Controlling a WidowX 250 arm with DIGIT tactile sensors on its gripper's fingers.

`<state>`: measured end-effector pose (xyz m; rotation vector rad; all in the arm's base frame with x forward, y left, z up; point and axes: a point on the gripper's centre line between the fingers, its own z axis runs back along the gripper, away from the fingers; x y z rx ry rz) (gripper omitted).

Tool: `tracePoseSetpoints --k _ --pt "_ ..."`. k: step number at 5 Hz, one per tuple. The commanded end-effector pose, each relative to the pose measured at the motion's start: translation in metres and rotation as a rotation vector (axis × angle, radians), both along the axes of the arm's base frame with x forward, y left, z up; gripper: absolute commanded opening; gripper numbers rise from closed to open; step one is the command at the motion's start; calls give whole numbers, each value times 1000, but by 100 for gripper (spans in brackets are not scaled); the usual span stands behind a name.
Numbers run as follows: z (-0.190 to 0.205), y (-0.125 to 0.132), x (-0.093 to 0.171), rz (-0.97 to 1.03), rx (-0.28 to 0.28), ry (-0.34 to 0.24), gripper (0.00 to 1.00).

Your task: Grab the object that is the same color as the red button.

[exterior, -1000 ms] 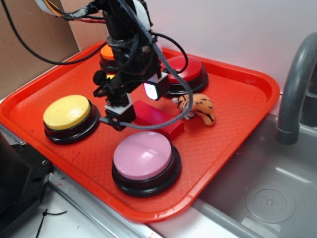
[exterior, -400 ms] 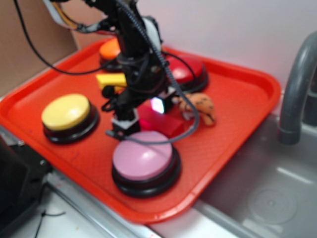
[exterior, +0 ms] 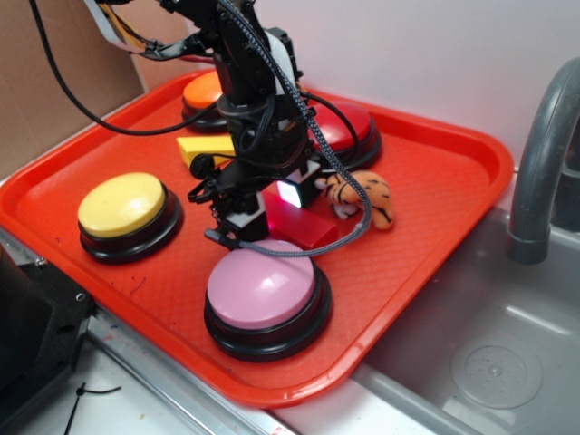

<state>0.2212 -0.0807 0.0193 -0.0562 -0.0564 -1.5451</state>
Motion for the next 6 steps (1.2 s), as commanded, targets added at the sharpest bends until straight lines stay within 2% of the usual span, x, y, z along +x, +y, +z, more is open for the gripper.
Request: tracePoseSetpoints --k 1,2,3,4,5,6 --pt "57 17 -12 302 -33 0 0" --pt "85 31 -17 552 -13 -3 0" --pt "106 46 -22 801 37 40 0" --pt "130 58 -29 1051 12 24 0" --pt "152 68 -33 1300 -23 35 0" --pt "165 72 -29 1551 -21 -29 0"
